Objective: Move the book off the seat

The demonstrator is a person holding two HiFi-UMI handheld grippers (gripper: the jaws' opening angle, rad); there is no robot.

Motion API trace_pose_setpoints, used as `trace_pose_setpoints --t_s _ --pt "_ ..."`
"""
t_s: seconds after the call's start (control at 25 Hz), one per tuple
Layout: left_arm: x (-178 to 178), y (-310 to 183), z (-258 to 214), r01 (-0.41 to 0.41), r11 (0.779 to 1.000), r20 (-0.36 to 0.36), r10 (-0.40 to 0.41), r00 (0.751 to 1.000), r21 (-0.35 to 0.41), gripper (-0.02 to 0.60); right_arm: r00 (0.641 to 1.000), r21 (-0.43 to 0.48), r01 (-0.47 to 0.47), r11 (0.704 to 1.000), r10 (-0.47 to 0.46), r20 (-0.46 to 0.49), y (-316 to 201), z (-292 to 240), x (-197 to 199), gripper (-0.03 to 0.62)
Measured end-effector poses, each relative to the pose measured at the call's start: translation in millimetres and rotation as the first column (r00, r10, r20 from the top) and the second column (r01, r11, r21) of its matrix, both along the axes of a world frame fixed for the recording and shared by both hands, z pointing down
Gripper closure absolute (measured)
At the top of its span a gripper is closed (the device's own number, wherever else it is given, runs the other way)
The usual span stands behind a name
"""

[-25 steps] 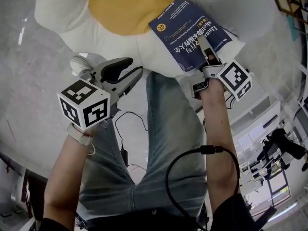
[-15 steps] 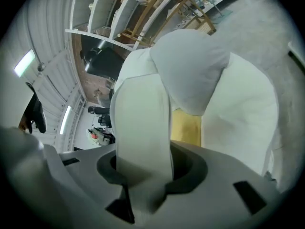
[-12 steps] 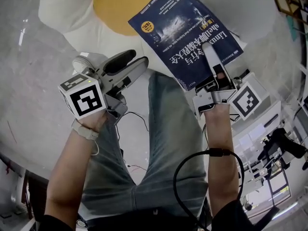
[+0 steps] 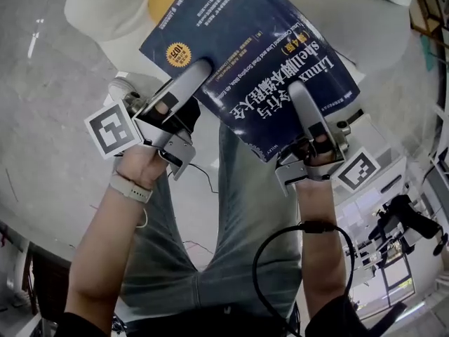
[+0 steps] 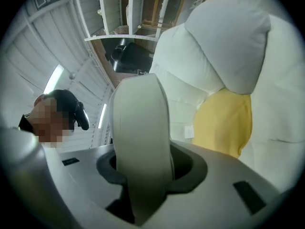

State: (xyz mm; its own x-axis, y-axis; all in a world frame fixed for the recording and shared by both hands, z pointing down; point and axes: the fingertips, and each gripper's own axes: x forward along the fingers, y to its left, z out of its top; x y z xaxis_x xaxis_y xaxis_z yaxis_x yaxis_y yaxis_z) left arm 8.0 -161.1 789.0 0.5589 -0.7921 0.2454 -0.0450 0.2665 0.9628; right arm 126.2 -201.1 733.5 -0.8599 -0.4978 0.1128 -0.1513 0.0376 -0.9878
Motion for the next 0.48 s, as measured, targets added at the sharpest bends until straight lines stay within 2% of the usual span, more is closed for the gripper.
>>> trace_pose_setpoints --t_s 0.24,0.4,0.48 --pt "-0.5 -1.7 1.6 0.024 0.999 0.010 -0.025 1.000 0.042 0.241 0.998 0.013 0.035 0.999 -0.035 0.052 -2.5 -2.1 -2.8 0.422" --pt "3.4 -2.3 3.8 0.030 0.997 -0.036 -0.028 0.999 0.075 0.225 0.995 0.003 0.033 0.999 -0.033 0.094 -1.4 -1.0 -1.1 0.422" --pt "3.5 -3.7 1.7 0.049 0.992 -0.063 -0.042 0.997 0.115 0.194 0.991 -0.014 0.025 1.000 -0.023 0.135 -0.7 0.3 -0.7 0.422"
